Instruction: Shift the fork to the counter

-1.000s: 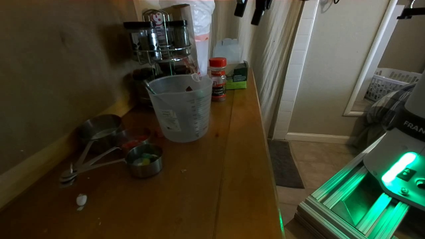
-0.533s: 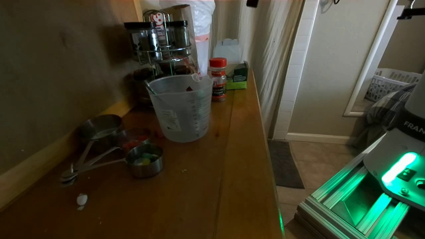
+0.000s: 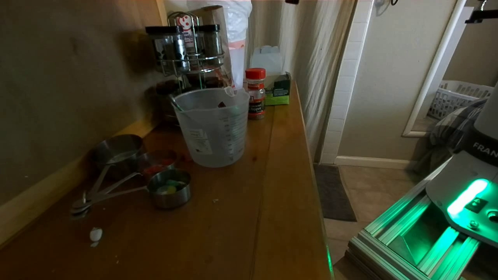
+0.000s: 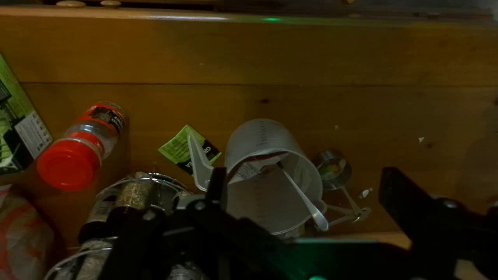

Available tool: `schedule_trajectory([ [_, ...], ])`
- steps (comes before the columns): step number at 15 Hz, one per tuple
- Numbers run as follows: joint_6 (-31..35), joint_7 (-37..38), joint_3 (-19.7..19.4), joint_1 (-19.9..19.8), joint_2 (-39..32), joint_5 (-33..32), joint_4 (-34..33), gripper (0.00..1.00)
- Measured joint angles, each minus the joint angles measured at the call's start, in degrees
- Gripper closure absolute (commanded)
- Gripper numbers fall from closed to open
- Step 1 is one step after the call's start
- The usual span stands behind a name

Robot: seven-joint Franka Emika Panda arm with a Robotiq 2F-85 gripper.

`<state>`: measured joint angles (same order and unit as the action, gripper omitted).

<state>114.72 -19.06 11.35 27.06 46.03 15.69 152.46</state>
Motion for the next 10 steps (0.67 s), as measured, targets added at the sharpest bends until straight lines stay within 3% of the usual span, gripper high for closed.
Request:
schedule_trajectory([
  [5,-4.5,5.4,13.5,2.4,-8.1,-5.1,-9.7,0.00],
  [8,-8.1,13.6,19.9,-0.3,-16.6,-14.2,-19.0,0.00],
  [10,-9.0,17.5,21.8,-2.3,-21.4,-18.0,-23.2,0.00],
])
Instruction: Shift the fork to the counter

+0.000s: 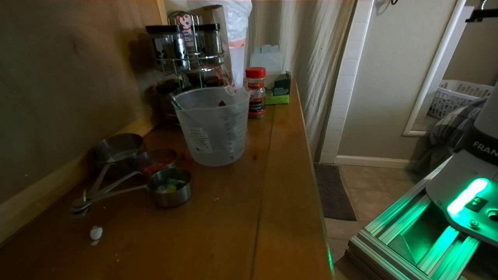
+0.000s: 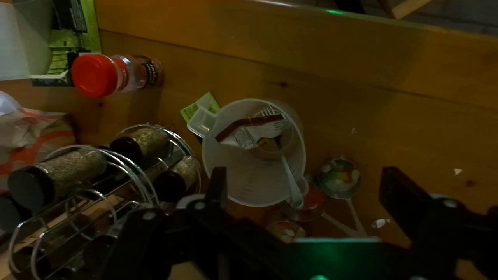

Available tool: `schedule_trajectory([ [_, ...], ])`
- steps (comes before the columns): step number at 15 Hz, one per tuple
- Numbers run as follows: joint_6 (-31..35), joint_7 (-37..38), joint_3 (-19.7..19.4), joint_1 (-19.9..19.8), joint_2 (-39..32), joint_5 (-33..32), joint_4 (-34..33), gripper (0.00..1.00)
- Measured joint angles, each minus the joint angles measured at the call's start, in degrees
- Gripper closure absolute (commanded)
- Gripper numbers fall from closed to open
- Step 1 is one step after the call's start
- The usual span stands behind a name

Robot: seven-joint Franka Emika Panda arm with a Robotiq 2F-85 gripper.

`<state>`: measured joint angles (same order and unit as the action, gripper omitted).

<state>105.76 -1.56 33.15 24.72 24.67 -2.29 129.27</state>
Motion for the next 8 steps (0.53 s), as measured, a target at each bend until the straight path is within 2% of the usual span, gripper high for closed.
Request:
schedule_trajectory([
  [5,0.0,0.0,-0.9,1.2,0.1,0.0,0.4,0.00],
  [8,-1.9,9.2,1.0,0.1,-0.7,-2.4,0.4,0.00],
])
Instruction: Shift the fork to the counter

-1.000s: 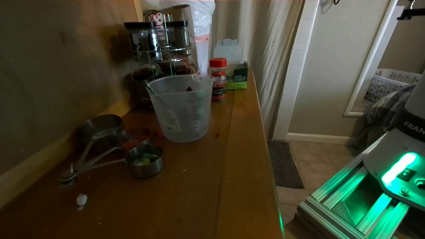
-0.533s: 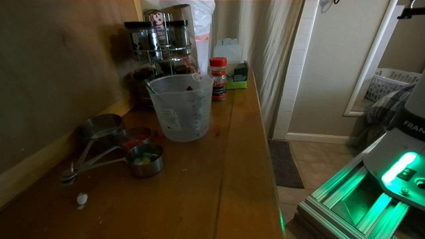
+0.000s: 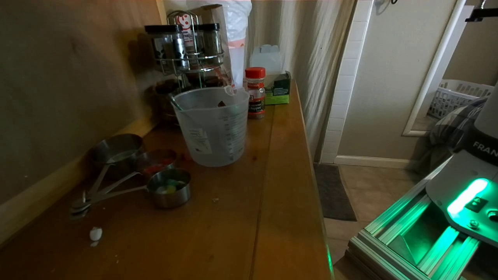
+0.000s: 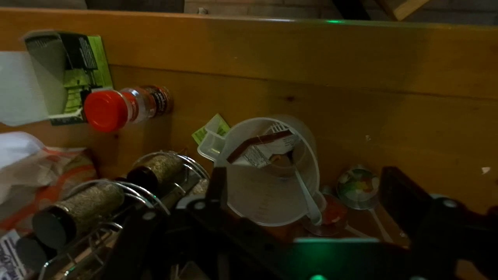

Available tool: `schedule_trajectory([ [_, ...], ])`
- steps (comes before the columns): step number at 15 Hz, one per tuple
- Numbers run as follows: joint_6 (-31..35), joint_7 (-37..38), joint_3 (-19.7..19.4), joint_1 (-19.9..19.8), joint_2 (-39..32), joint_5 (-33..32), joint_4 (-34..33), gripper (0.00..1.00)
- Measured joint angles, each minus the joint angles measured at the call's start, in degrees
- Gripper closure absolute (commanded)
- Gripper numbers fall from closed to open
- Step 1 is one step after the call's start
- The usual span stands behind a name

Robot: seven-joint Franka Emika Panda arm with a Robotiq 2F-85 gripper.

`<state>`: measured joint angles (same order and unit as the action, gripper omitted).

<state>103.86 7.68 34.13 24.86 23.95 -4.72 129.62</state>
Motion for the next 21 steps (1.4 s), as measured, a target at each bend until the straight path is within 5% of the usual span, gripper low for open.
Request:
schedule_trajectory([
  [6,-0.8,25.4,11.1,-5.2,-7.1,-5.6,-0.5,0.00],
  [10,-2.9,41.0,15.0,-8.3,-12.7,-10.1,-2.0,0.00],
  [21,-2.8,54.2,16.3,-6.7,-19.7,-13.1,-5.6,0.00],
])
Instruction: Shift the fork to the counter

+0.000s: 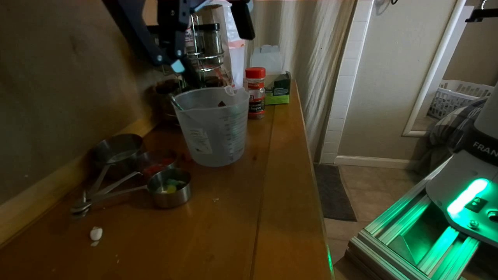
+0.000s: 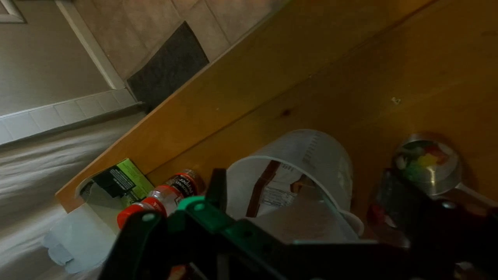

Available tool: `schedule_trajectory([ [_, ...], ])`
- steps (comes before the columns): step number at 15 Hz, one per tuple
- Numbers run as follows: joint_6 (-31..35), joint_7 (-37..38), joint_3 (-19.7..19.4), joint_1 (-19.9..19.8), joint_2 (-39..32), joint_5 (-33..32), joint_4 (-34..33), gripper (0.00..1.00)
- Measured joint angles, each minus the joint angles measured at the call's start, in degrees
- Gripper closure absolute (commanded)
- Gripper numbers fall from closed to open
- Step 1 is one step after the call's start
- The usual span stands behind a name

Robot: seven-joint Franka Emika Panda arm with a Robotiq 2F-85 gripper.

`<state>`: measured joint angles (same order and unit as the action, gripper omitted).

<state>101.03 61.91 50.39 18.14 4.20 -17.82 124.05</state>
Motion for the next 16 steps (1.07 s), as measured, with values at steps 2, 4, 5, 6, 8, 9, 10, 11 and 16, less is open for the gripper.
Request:
schedule_trajectory([
  [2,0.0,3.8,0.2,1.2,-3.3,-2.8,-1.8,0.00],
  [4,-0.3,7.5,-0.4,2.5,-7.0,-6.5,-3.9,0.00],
  [5,-0.5,9.1,-1.1,3.3,-8.8,-8.1,-5.0,0.03],
  [6,-0.8,10.5,-2.3,4.2,-10.6,-9.4,-6.1,0.11],
  [8,-1.6,12.6,-5.2,6.6,-14.0,-11.4,-8.6,0.24],
  [9,-2.1,13.5,-6.8,7.9,-15.6,-12.1,-9.9,0.35],
  [10,-2.7,14.2,-8.5,9.4,-17.2,-12.7,-11.2,0.40],
  [11,-3.2,14.7,-10.2,10.9,-18.6,-13.1,-12.5,0.44],
  [16,-3.9,14.6,-17.9,17.4,-23.3,-13.2,-17.5,0.57],
])
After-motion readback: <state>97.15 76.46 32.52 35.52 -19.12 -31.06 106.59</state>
